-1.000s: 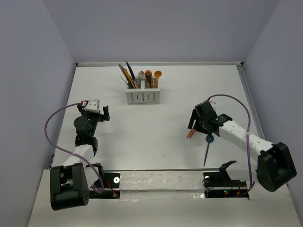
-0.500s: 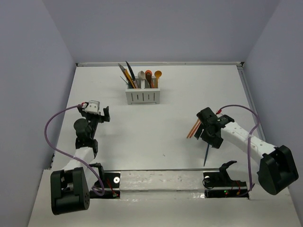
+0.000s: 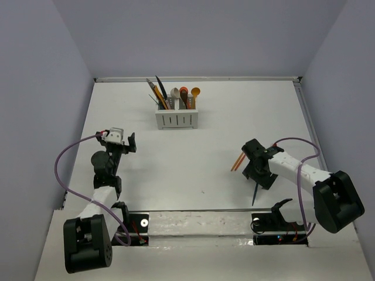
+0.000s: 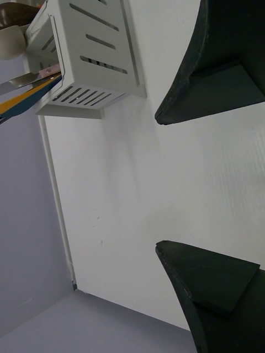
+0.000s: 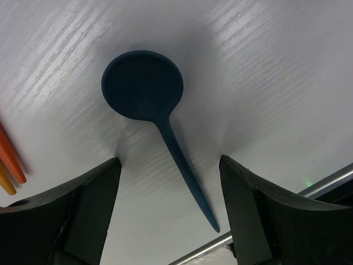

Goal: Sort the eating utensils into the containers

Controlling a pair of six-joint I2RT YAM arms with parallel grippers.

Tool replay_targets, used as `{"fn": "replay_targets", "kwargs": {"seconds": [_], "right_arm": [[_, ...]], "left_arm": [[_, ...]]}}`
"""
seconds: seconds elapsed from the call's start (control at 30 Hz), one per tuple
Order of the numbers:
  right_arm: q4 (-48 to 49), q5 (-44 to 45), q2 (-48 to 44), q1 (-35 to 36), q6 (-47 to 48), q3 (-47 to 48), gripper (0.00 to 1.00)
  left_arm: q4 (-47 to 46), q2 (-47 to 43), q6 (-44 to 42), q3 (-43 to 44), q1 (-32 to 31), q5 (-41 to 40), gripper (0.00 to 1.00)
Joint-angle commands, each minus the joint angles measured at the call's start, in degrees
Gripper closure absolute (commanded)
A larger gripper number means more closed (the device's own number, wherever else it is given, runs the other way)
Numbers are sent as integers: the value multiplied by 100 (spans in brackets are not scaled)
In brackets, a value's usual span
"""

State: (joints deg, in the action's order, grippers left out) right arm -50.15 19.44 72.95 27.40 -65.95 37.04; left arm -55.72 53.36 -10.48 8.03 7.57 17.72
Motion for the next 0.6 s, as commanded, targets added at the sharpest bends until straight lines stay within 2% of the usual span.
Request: {"fn": "replay_targets", "kwargs": {"seconds": [0.0, 0.07, 0.17, 0.23, 0.47, 0.57], "right_arm": [[154, -124, 123, -24, 38, 67, 28], [277, -273, 141, -24, 100, -38, 32], [427, -414, -26, -24, 135, -161, 44], [515, -468, -175, -24, 135, -240, 57], [550, -274, -404, -24, 144, -364, 68], [559, -231, -387, -24, 223, -364, 87]], "left_arm": [[-615, -308, -121, -153, 7, 57, 1], [-615, -327, -130, -179, 7, 83, 1], [-589, -406, -138, -223, 7, 92, 1], [-589, -493, -156, -249, 7, 118, 1], [-589, -546, -209, -293, 7, 232, 1], [-589, -538, -218, -293, -1, 241, 1]]}}
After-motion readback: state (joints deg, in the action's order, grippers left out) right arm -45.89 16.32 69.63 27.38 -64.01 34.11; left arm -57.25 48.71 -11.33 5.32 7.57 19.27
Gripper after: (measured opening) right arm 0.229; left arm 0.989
